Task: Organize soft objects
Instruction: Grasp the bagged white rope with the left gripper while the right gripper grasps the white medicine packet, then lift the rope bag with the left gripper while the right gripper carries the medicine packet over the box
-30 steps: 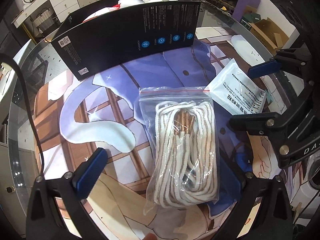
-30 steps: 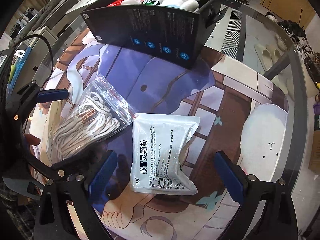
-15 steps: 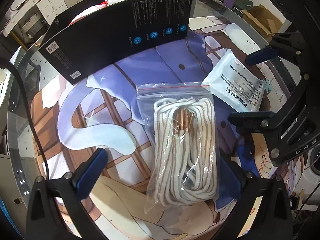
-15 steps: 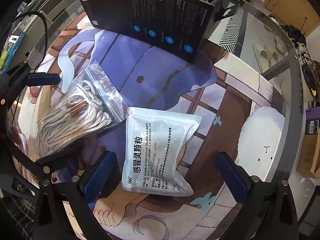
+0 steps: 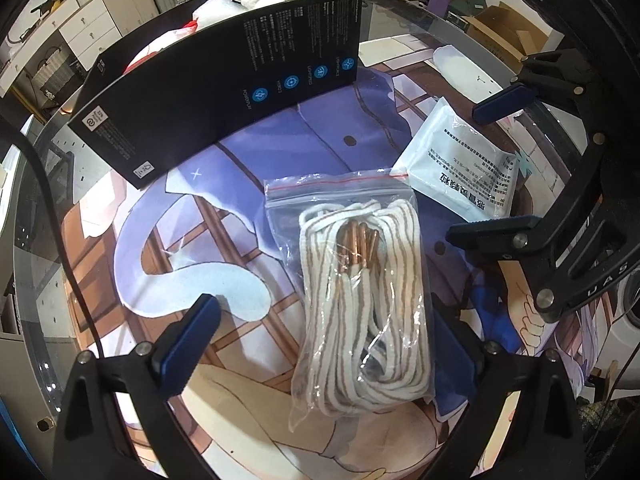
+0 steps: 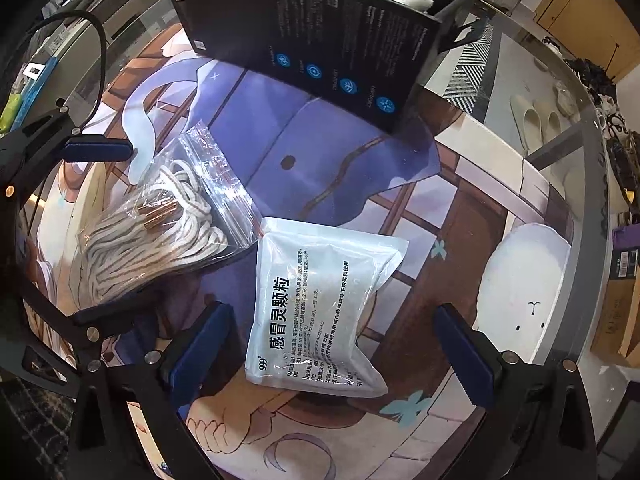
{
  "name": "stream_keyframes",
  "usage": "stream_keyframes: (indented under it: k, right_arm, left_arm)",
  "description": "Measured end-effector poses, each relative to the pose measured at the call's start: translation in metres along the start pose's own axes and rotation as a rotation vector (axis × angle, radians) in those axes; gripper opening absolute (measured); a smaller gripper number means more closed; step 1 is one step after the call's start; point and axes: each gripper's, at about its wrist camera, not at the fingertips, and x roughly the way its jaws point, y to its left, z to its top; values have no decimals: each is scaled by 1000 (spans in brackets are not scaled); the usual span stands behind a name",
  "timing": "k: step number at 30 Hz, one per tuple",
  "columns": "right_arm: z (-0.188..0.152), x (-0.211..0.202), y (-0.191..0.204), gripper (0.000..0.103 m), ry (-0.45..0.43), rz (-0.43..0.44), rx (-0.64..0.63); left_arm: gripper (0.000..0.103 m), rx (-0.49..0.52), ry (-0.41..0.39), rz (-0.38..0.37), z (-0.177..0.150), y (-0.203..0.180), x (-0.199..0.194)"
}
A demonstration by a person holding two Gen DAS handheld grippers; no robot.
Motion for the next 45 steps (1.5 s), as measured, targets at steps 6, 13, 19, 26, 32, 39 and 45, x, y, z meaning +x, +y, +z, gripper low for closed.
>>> stream_keyframes:
  k: [6, 13, 19, 26, 32, 39, 45]
  right_arm:
    - [3, -9, 14, 81, -18, 10, -39]
    - [8, -15, 23, 63, -15, 16, -54]
    - [9, -19, 34, 38, -11, 11, -84]
    - [-1, -25, 42, 30, -12, 17, -97]
    - [-10, -33, 41, 26, -27, 48, -77]
    - [-13, -46, 40, 25, -47, 84, -55]
    - [-9, -67, 37, 25, -80, 101, -57]
  left_arm:
    - [80, 33, 8, -13, 4, -11, -8]
    - [49, 32, 5, -13, 9, -13, -16]
    - [42, 49, 4, -11, 5, -15, -17]
    - [37, 63, -7, -16, -3, -7, -18]
    - [35, 49, -13, -8, -8, 1, -22]
    - [35, 36, -45, -3, -10, 13, -36]
    - [35, 22, -73, 9, -13, 26, -53]
